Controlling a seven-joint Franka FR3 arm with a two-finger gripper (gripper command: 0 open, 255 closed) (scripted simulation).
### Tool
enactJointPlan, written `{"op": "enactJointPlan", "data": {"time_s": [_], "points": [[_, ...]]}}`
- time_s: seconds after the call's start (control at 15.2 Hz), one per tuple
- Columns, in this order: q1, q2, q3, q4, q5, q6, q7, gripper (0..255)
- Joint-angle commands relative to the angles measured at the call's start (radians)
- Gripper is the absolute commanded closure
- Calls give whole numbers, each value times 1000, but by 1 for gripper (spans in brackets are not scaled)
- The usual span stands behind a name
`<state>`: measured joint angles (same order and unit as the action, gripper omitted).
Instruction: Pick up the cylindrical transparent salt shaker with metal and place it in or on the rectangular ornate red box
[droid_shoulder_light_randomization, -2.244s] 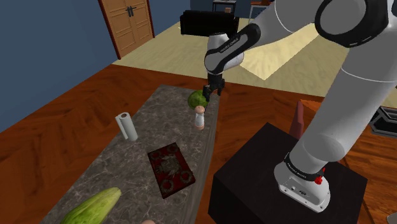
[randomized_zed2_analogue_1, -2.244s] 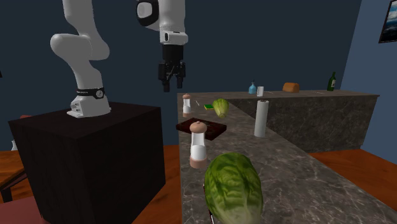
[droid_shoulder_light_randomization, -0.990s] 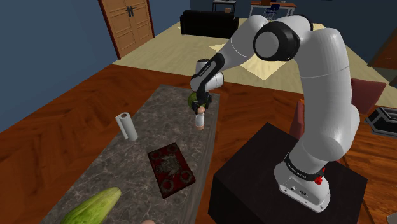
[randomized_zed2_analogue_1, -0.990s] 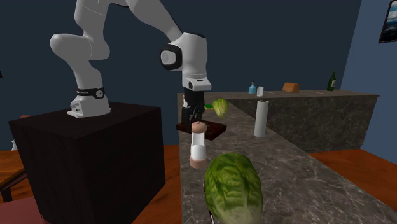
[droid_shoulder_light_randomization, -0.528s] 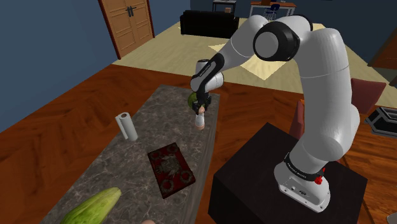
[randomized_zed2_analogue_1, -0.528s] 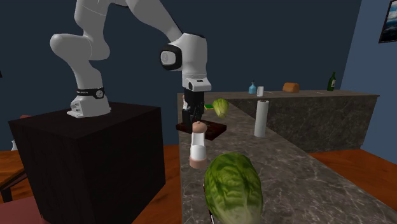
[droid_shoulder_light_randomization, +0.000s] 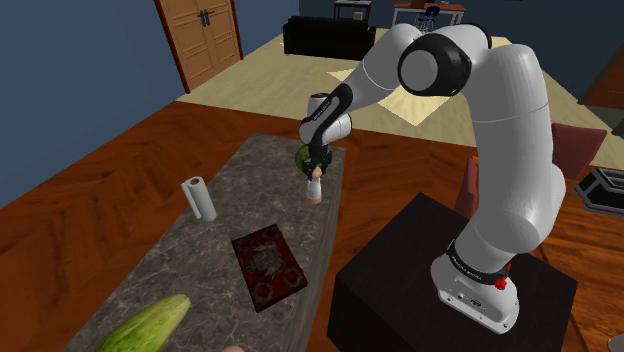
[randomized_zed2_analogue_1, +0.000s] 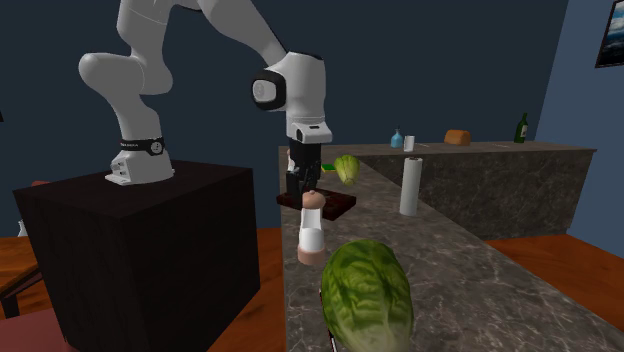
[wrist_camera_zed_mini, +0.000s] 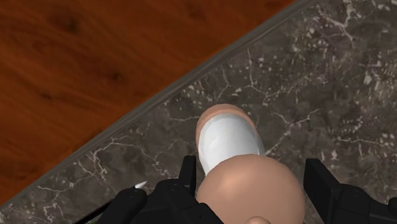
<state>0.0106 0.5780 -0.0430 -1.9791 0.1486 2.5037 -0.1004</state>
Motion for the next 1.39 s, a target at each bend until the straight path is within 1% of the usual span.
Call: {"op": "enactJointPlan", "data": {"time_s": [0.0, 1.32], "points": [[0, 0, 0, 0, 0, 0, 0, 255], [12, -203, -19, -4, -31, -198, 31, 255]]}}
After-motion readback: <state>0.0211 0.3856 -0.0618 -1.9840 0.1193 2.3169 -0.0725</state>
